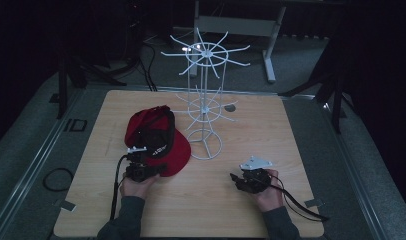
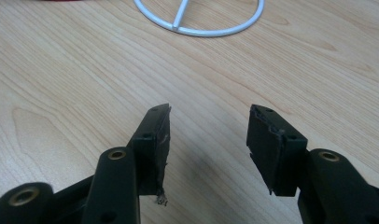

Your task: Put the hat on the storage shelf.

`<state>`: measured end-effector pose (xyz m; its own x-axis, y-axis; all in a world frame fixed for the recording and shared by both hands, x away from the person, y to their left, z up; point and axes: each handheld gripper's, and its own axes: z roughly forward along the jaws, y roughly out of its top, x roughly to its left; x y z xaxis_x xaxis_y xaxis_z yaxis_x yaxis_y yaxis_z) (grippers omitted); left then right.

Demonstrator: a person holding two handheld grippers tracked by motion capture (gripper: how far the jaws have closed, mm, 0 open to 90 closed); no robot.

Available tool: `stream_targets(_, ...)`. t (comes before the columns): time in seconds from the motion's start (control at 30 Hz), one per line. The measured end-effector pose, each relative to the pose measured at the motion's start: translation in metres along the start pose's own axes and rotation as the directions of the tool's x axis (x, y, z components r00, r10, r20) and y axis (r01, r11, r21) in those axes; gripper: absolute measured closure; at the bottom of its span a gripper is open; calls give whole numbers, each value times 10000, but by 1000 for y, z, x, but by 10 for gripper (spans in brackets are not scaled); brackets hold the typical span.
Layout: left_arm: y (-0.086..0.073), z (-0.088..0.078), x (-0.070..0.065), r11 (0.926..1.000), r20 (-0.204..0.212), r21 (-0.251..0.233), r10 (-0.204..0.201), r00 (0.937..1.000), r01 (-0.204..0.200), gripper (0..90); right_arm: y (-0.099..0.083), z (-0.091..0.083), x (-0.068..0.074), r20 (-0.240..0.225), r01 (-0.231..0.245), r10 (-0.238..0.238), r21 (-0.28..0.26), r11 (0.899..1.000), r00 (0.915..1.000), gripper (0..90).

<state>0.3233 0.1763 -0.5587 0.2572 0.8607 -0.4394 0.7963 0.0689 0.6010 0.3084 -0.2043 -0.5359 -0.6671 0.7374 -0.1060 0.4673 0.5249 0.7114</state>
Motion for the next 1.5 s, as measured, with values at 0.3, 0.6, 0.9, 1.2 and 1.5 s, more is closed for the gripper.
stream_targets(0.3,9,-1,12,9991,-29,-370,-191,9998,190,602,-2,4,0,-22,29,-29,120,9999,10000,485)
stream_targets(0.6,10,-3,14,9960,397,-752,-460,9982,489,718,-3,5,1,93,187,-190,260,9995,9998,482)
stream_targets(0.9,16,-13,18,9941,714,-1035,-263,9971,336,814,-3,5,1,241,440,-449,373,9983,9987,482)
stream_targets(1.2,21,-23,15,9877,541,-1565,44,9985,42,863,-5,7,3,560,743,-772,528,9958,9954,471)
stream_targets(1.5,25,-35,26,9800,101,-1986,113,9999,-91,864,-9,14,1,748,841,-898,764,9935,9931,436)
